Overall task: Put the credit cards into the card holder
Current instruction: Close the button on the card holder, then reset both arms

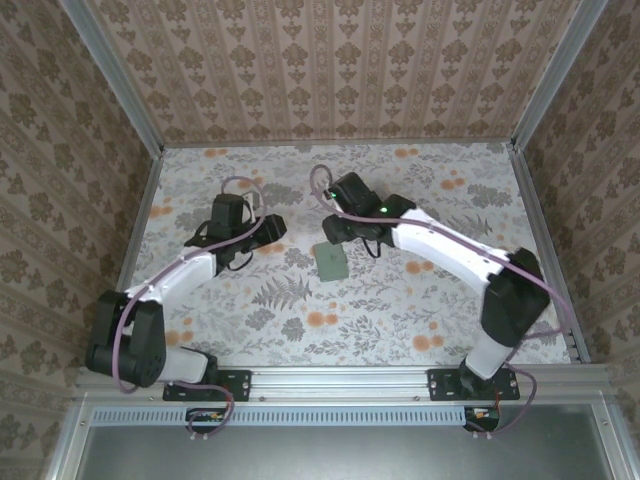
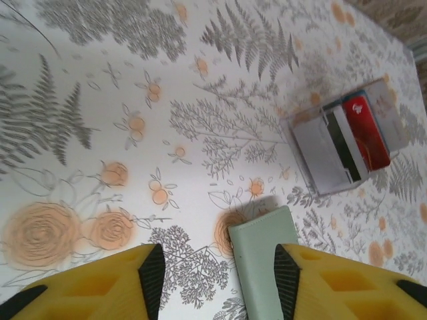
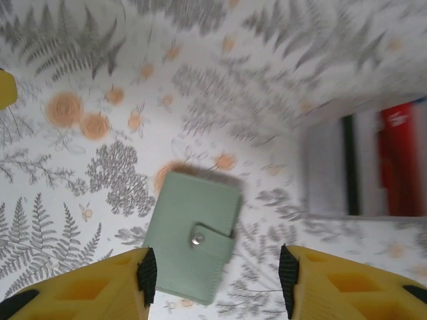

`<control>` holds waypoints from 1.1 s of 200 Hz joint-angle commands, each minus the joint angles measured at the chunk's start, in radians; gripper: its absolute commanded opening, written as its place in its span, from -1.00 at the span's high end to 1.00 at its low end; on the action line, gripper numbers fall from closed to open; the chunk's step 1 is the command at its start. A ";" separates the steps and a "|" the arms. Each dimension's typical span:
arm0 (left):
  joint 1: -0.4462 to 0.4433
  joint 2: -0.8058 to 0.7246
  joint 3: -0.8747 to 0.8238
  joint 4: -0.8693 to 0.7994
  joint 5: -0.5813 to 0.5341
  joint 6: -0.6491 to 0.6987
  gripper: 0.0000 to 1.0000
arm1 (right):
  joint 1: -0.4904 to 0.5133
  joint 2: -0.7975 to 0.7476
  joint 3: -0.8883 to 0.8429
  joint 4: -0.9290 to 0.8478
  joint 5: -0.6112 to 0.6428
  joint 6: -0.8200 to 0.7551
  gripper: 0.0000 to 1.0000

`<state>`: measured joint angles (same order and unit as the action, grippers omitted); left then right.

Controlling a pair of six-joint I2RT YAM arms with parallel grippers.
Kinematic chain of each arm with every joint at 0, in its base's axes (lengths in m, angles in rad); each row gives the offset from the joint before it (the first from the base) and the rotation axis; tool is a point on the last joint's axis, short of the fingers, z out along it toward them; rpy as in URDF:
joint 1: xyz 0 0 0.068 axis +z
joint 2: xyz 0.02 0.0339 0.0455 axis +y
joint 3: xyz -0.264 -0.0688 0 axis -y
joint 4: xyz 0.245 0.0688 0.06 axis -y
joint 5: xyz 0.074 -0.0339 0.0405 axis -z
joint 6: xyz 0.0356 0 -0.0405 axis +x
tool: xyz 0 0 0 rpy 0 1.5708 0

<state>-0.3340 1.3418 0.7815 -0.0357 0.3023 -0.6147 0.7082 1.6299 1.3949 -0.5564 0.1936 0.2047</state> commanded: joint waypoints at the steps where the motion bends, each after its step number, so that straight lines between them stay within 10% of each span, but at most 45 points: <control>1: 0.046 -0.085 -0.004 -0.063 -0.071 0.045 -0.08 | -0.003 -0.139 -0.103 0.114 0.188 -0.074 -0.14; 54: 0.251 -0.208 -0.068 -0.080 -0.130 0.041 -0.46 | -0.194 -0.439 -0.366 0.291 0.382 -0.027 -0.76; 77: 0.336 -0.226 -0.108 -0.059 -0.196 0.019 -0.99 | -0.334 -0.525 -0.517 0.425 0.459 0.041 -1.00; 119: 0.423 -0.196 -0.135 -0.037 -0.321 0.022 -1.00 | -0.503 -0.505 -0.751 0.730 0.523 -0.018 -1.00; 220: 0.318 -0.122 -0.442 0.648 -0.566 0.509 -1.00 | -0.583 -0.256 -0.999 1.311 0.289 -0.142 -1.00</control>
<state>-0.0128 1.1553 0.3733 0.3576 -0.2337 -0.2317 0.1333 1.3071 0.4141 0.5407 0.5556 0.1120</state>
